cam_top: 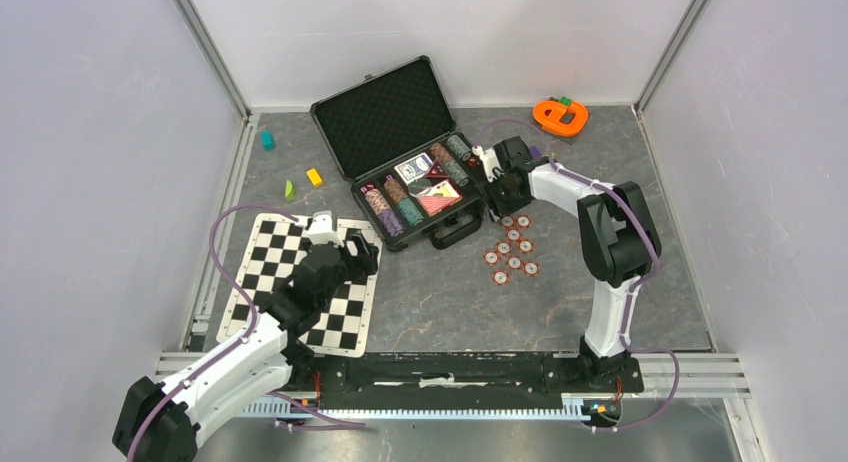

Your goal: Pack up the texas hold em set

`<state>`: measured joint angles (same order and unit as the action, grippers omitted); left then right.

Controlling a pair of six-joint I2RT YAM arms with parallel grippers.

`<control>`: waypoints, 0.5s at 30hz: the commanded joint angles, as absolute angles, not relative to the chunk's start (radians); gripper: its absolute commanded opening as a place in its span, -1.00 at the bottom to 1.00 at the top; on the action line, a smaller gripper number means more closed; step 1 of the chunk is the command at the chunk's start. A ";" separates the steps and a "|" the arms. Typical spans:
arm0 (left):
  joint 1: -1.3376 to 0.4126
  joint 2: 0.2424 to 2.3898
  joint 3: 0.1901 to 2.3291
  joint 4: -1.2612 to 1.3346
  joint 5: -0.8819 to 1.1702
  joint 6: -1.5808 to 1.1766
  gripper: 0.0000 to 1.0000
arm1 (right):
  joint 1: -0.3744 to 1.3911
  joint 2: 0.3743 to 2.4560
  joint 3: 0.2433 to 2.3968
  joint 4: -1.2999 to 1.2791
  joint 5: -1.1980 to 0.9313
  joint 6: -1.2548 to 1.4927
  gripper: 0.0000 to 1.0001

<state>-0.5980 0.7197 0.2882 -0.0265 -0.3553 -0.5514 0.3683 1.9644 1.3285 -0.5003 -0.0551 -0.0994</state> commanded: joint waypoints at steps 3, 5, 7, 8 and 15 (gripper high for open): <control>-0.602 0.707 0.307 0.017 -0.348 -0.525 0.81 | 0.367 1.926 1.238 -0.560 -0.031 -0.094 0.17; -0.601 0.707 0.307 0.017 -0.347 -0.526 0.81 | 0.367 1.919 1.239 -0.573 -0.007 -0.087 0.17; -0.602 0.708 0.307 0.016 -0.347 -0.528 0.81 | 0.367 1.911 1.237 -0.576 0.012 -0.082 0.18; -0.602 0.707 0.307 0.015 -0.347 -0.527 0.81 | 0.367 1.908 1.234 -0.574 0.010 -0.081 0.18; -0.602 0.694 0.306 0.007 -0.356 -0.524 0.80 | 0.367 1.919 1.228 -0.573 0.003 -0.077 -0.03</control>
<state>-0.5980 0.7113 0.2882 -0.0269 -0.3557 -0.5514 0.3695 1.9152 1.2629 -0.5076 -0.0360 -0.0750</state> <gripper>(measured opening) 0.902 0.515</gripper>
